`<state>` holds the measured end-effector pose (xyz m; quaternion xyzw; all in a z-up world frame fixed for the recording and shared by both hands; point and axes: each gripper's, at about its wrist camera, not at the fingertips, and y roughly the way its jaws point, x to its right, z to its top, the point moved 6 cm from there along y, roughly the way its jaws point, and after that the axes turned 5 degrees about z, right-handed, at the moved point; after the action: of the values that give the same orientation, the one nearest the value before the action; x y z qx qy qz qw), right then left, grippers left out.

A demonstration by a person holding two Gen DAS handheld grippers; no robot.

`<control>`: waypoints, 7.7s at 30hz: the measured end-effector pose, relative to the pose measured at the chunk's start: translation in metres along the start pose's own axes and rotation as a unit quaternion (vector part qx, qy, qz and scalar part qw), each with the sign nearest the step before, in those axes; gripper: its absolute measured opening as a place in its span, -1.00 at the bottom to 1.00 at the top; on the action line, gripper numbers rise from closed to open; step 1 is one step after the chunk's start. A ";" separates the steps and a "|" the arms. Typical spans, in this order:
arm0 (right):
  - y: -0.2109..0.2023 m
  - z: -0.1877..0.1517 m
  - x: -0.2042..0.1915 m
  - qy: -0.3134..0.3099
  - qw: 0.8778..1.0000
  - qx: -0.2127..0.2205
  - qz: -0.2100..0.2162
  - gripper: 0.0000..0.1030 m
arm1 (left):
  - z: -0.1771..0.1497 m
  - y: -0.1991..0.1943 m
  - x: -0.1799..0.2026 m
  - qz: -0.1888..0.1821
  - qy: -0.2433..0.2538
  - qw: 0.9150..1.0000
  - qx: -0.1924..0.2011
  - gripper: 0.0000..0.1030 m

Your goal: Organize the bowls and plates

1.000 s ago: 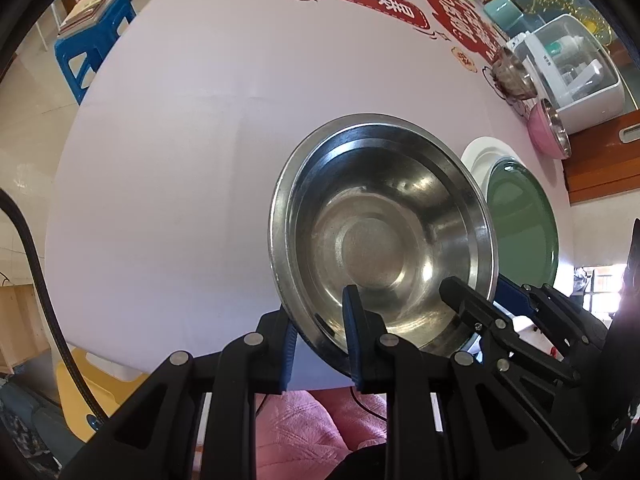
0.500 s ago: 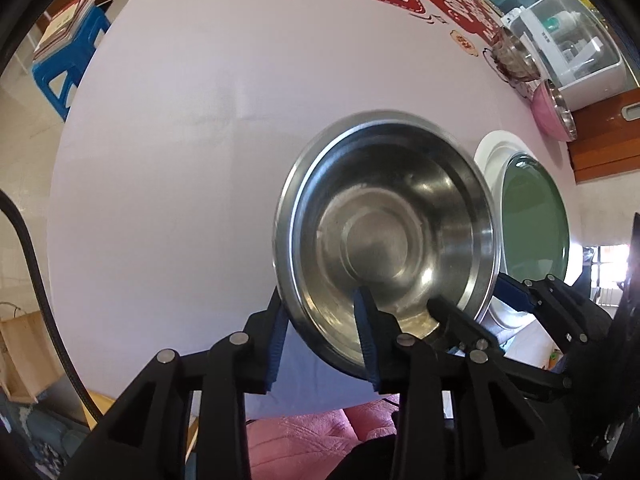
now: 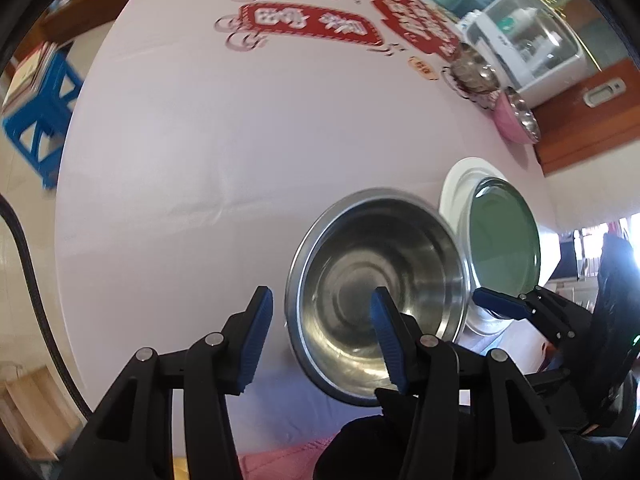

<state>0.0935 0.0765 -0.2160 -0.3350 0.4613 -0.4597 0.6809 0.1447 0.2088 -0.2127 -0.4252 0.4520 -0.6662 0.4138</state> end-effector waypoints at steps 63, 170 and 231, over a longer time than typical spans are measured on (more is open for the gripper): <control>-0.231 0.062 0.326 0.019 0.940 0.335 -0.060 0.30 | 0.120 0.000 0.342 0.036 0.017 0.978 0.204 0.47; -0.149 0.068 0.317 -0.013 0.982 0.187 0.015 -0.62 | 0.103 0.073 0.349 0.019 -0.051 0.986 0.155 -0.59; -0.030 0.045 0.020 -0.114 0.987 0.063 0.089 -0.57 | -0.046 -0.021 0.077 0.079 -0.160 0.978 0.109 -0.53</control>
<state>0.1296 0.0484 -0.1802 -0.2995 0.3786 -0.3842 0.7870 0.0748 0.1537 -0.1889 -0.4411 0.3368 -0.6002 0.5760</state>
